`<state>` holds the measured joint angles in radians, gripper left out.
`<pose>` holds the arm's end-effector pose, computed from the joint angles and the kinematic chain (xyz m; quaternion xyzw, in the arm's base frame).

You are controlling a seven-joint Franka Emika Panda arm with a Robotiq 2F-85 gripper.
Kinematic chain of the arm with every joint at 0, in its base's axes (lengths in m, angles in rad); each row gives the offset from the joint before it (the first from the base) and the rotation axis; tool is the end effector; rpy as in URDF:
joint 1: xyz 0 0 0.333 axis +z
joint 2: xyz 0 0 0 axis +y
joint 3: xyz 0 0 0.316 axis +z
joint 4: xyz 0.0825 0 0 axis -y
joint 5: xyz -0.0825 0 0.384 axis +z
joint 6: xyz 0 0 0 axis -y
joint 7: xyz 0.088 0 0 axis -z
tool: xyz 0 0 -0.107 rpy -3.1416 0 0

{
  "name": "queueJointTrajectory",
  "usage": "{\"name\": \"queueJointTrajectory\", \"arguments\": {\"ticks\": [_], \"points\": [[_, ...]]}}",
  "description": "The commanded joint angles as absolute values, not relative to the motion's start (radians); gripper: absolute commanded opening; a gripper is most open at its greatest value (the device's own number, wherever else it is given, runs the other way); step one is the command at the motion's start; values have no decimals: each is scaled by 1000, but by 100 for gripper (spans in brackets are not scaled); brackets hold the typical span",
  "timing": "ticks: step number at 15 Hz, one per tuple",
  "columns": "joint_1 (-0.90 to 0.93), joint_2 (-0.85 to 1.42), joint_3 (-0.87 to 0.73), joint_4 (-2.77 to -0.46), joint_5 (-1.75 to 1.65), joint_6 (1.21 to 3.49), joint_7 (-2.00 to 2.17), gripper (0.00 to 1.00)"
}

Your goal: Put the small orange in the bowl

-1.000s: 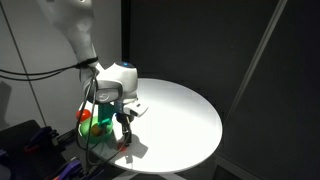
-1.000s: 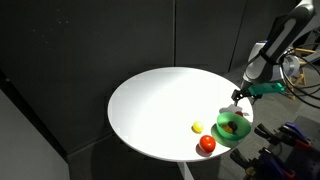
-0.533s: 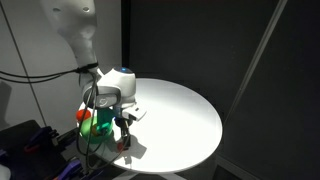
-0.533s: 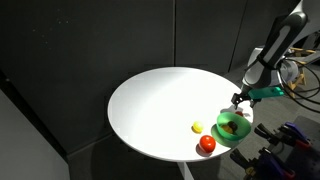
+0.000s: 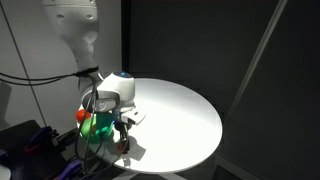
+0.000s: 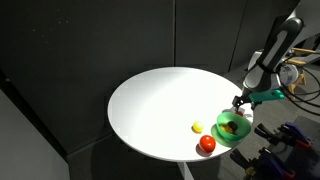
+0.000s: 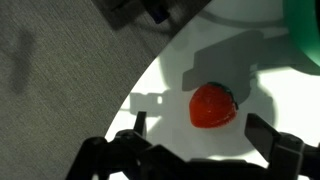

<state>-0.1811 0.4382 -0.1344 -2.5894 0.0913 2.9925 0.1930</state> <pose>0.3942 -0.1437 0.1042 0.9569 -0.2894 -0.0157 0.0215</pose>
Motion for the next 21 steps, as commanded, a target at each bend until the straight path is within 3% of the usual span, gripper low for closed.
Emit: {"name": "queueJointTrajectory", "arguments": {"ticks": [1, 21], "points": [[-201, 456, -120, -2582, 122, 3014, 158, 100], [-197, 529, -125, -2531, 117, 3018, 163, 99]]}}
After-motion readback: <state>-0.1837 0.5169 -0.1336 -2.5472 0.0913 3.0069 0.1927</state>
